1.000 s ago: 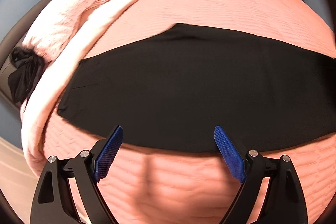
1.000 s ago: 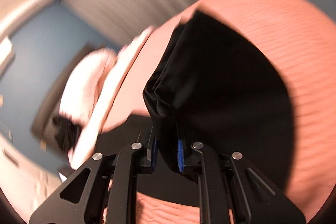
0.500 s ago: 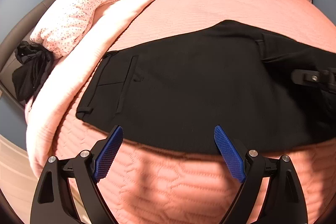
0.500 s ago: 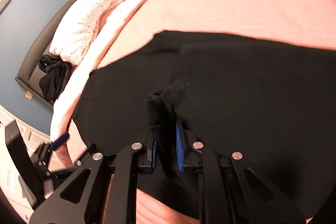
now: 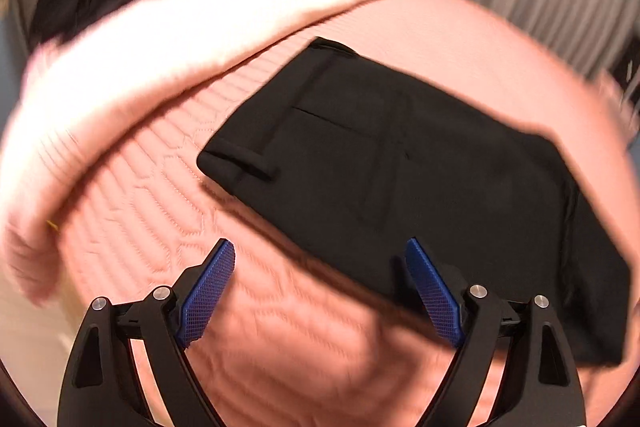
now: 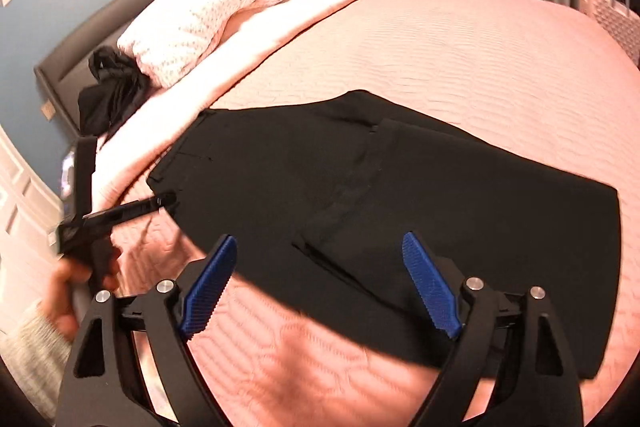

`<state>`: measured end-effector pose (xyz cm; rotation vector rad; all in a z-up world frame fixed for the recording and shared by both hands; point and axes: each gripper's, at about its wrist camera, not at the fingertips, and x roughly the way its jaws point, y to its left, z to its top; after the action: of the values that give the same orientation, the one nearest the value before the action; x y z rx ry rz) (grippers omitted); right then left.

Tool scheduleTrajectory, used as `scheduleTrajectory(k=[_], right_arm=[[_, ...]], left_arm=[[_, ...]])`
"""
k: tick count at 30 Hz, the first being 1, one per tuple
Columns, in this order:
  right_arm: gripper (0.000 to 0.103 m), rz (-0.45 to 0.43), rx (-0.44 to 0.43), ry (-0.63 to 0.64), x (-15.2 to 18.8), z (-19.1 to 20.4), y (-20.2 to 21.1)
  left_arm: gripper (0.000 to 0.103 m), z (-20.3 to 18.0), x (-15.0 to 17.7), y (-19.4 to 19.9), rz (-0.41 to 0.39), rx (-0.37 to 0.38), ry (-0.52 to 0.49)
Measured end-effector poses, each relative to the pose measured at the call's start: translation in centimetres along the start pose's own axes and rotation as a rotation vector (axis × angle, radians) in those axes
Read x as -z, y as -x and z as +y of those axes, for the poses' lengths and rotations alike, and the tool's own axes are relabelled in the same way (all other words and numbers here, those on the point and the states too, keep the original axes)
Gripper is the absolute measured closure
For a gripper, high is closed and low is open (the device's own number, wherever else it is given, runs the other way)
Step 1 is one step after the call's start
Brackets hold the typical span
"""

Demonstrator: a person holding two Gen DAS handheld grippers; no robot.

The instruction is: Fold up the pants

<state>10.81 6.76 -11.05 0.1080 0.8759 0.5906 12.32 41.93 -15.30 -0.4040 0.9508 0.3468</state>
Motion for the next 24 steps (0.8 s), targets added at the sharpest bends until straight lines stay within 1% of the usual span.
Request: scheduleTrajectory(k=[1,2,4,5,6,9,11,12,13,14,15,16,17,18,19,20,21,22,24], right_arm=[[0.020,0.004,-0.010,-0.019,0.2,-0.4,0.5],[0.020,0.006,-0.014,-0.039,0.4,-0.5,0.9],[0.020,0.023,-0.008,-0.057,0.8,-0.8,1.5],[0.020,0.031,-0.006,-0.063,1.0,-0.5,1.5],[0.020,0.035,-0.009,-0.064,1.2,-0.5,1.9],[0.020,0.055,0.010,-0.055,1.8,-0.4,2.8],[0.020,0.061,0.018,-0.061,2.1,-0.6,3.2],[0.020,0.064,0.024,-0.067,2.2,-0.7,3.3],[0.020,0.068,0.030,-0.079,2.4,-1.0,3.4],[0.020,0.071,0.033,-0.089,2.5,-1.3,3.5],[0.020,0.069,0.039,-0.105,2.6,-1.7,3.7],[0.020,0.066,0.040,-0.117,2.6,-2.0,3.9],[0.020,0.061,0.039,-0.127,2.8,-2.4,4.2],[0.020,0.055,0.051,-0.129,2.8,-2.8,4.5],[0.020,0.044,0.067,-0.134,2.9,-3.3,5.1],[0.020,0.037,0.068,-0.141,2.9,-3.7,5.4],[0.020,0.029,0.073,-0.150,3.0,-4.3,5.9],[0.020,0.012,0.088,-0.163,3.1,-5.1,6.7],[0.020,-0.007,0.102,-0.190,3.3,-6.6,7.9]], left_arm=[[0.020,1.0,-0.6,-0.4,-0.008,0.074,0.052],[0.020,1.8,-1.2,-1.4,0.010,0.136,0.099],[0.020,2.6,-2.0,-3.1,0.027,0.239,0.165],[0.020,3.0,-2.3,-4.0,0.030,0.262,0.204],[0.020,2.9,-2.3,-4.8,0.030,0.269,0.231],[0.020,3.0,-3.5,-6.2,-0.019,0.290,0.292],[0.022,3.1,-4.2,-6.9,-0.025,0.309,0.321],[0.027,3.1,-4.5,-7.2,-0.027,0.302,0.335],[0.059,2.9,-4.9,-7.2,-0.031,0.279,0.329],[0.082,2.9,-5.3,-7.2,-0.019,0.253,0.308],[0.086,2.8,-5.7,-7.0,-0.012,0.279,0.301],[0.088,2.4,-6.1,-5.9,-0.027,0.297,0.301],[0.089,1.7,-6.6,-4.9,-0.056,0.297,0.269],[0.090,0.2,-7.2,-3.4,-0.090,0.282,0.208],[0.090,-2.2,-7.8,-1.5,-0.132,0.251,0.115],[0.090,-4.8,-8.1,0.2,-0.166,0.240,0.033],[0.090,-7.4,-8.3,1.7,-0.201,0.241,-0.030],[0.090,-10.7,-8.2,3.5,-0.221,0.270,-0.103],[0.090,-16.1,-7.3,5.8,-0.245,0.317,-0.216]])
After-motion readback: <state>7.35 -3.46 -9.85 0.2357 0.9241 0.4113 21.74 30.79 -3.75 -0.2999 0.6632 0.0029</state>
